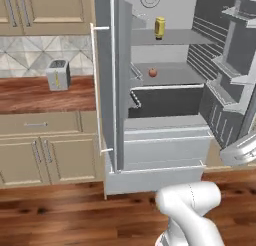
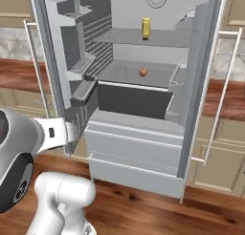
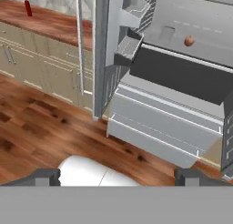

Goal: Place the mustard and ketchup from the counter to the top shelf of the fridge. If the existing items in the fridge are on the top shelf, move them to other shelves.

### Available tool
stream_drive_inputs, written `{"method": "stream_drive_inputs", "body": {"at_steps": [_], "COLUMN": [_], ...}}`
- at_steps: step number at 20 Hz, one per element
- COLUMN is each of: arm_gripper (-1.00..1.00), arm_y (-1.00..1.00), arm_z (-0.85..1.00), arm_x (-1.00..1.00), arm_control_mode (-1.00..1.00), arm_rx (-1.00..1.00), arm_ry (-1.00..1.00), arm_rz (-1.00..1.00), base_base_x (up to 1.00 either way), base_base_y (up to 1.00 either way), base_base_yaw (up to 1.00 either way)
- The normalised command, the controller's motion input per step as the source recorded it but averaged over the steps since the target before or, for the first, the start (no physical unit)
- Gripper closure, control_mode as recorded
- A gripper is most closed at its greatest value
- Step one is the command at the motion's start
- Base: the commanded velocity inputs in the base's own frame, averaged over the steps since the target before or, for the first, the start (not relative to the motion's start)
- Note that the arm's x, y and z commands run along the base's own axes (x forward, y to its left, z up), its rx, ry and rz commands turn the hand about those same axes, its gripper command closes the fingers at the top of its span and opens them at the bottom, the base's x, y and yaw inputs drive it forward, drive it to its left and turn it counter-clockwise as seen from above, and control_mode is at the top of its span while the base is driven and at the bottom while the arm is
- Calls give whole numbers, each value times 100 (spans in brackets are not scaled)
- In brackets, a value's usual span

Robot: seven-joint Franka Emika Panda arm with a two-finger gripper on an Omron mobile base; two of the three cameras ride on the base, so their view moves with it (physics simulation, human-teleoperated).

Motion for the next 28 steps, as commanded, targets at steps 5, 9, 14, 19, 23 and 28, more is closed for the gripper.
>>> {"method": "stream_drive_inputs", "body": {"at_steps": [5, 9, 14, 19, 23, 28], "arm_gripper": [-100, -100, -100, -100, -100, -100], "arm_y": [0, 0, 0, 0, 0, 0], "arm_z": [0, 0, 0, 0, 0, 0], "arm_x": [0, 0, 0, 0, 0, 0], "arm_control_mode": [100, 100, 100, 100, 100, 100], "arm_rx": [0, 0, 0, 0, 0, 0], "arm_ry": [0, 0, 0, 0, 0, 0], "arm_rz": [0, 0, 0, 0, 0, 0], "base_base_x": [-67, 0, 41, 90, 100, 100], "base_base_y": [100, 100, 100, 100, 100, 100], "base_base_yaw": [39, 22, 7, -1, -6, -13]}}
